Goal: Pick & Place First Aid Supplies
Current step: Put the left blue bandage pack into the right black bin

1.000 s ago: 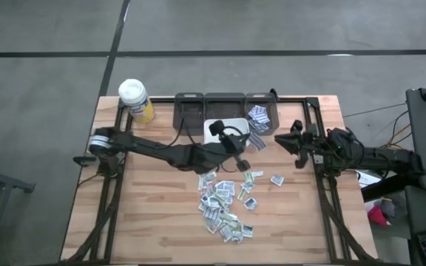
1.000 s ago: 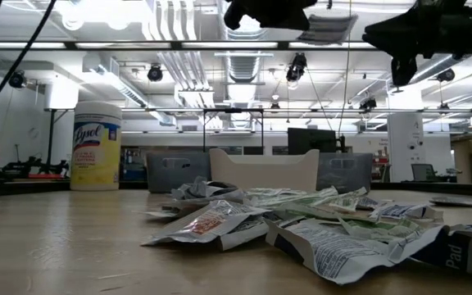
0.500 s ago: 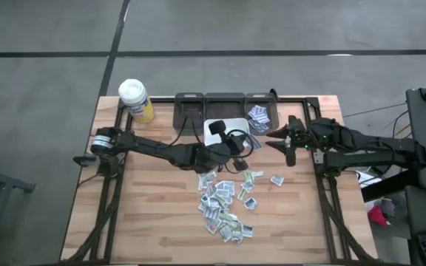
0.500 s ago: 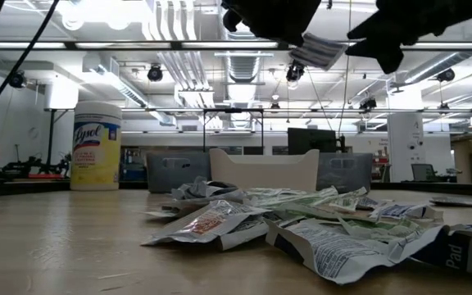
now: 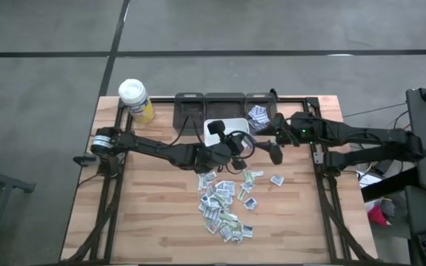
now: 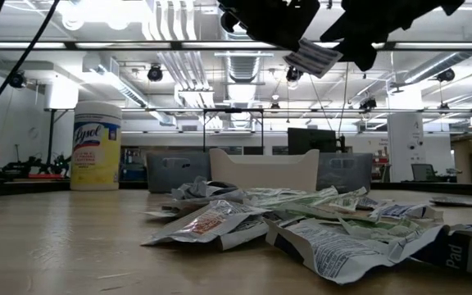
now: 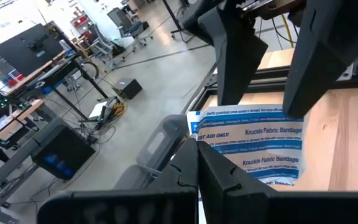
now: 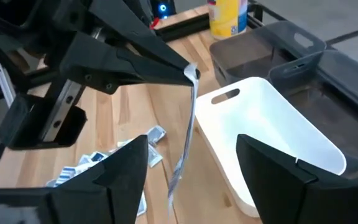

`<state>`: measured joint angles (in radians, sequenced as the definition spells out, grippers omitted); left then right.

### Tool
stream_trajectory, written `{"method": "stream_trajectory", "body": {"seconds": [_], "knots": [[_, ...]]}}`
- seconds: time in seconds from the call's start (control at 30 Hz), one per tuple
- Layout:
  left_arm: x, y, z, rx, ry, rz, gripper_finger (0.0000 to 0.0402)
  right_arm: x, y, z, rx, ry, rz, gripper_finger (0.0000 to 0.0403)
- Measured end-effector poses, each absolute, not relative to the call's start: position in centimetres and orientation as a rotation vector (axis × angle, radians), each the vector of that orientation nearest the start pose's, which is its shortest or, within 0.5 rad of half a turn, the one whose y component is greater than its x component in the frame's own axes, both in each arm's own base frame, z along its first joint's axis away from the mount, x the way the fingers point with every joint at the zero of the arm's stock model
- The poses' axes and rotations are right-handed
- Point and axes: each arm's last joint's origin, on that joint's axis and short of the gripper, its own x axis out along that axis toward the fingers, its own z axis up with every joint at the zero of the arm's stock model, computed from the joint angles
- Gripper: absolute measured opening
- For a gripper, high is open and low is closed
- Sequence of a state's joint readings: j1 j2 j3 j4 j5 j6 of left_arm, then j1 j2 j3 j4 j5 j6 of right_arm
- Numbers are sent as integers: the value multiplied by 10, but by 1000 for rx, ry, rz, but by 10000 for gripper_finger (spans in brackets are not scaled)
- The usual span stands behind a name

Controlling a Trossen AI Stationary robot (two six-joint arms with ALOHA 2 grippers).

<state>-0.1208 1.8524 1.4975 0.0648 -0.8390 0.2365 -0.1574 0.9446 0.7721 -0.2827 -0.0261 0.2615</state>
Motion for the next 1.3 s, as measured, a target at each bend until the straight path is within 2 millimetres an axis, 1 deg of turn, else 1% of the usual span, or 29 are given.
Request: {"method": "stream_trajectory", "body": {"seconds": [0.2, 0.3, 0.37, 0.47, 0.7, 0.73, 0.93, 1.03, 1.13, 1.2, 1.3], "knots": [[427, -30, 303, 363, 348, 680, 0, 211, -33, 286, 305, 469, -195, 236], [427, -30, 303, 362, 346, 679, 0, 215, -34, 282, 315, 486, -202, 220], [427, -30, 303, 361, 345, 679, 0, 217, -34, 280, 320, 496, -206, 202], [427, -30, 303, 361, 346, 677, 0, 220, -35, 278, 326, 506, -211, 162], [426, -30, 299, 359, 354, 672, 0, 219, -36, 278, 306, 503, -229, 29], [426, -30, 299, 359, 354, 669, 0, 219, -36, 279, 300, 500, -228, 19], [426, -30, 300, 360, 353, 665, 0, 217, -37, 280, 301, 495, -234, 8], [426, -30, 301, 382, 359, 662, 10, 217, -38, 280, 311, 494, -244, 8], [426, -29, 304, 436, 374, 663, 33, 216, -41, 280, 315, 496, -258, 8], [423, -28, 310, 483, 384, 695, 53, 215, -44, 278, 325, 505, -281, 8], [417, -26, 318, 524, 408, 850, 83, 211, -52, 276, 329, 524, -394, 8]]}}
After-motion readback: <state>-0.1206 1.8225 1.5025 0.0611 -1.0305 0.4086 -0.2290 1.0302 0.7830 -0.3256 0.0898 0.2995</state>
